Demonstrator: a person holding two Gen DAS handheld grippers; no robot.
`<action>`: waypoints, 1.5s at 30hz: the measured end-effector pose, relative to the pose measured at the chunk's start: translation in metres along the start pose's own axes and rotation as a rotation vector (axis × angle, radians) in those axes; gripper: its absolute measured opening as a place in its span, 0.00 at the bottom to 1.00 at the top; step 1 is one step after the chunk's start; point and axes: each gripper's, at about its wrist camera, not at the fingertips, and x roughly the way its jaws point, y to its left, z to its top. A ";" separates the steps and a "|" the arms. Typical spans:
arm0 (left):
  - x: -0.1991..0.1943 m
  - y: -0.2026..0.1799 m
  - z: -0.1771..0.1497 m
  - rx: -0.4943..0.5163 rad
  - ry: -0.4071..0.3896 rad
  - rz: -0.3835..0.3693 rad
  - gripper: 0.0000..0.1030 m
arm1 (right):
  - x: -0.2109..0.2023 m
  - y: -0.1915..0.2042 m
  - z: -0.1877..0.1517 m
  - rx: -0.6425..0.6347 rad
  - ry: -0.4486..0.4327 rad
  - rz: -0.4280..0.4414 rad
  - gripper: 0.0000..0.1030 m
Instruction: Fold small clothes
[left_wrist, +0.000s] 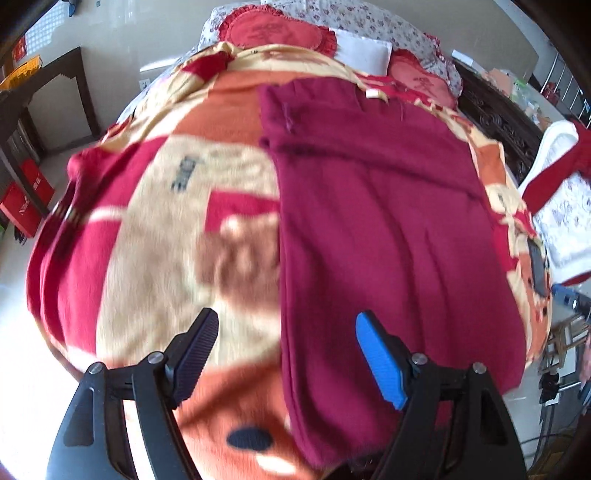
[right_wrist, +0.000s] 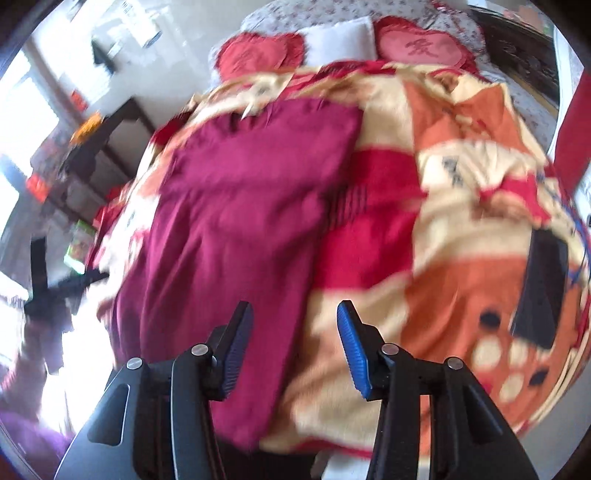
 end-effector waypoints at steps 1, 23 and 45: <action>0.000 0.000 -0.008 0.002 0.012 0.001 0.78 | 0.003 0.003 -0.014 -0.008 0.013 0.002 0.27; 0.015 -0.006 -0.056 -0.021 0.115 -0.038 0.69 | 0.034 0.026 -0.082 0.033 0.055 0.197 0.00; 0.028 -0.014 -0.051 0.000 0.136 -0.021 0.61 | 0.048 0.016 -0.083 0.070 0.076 0.224 0.00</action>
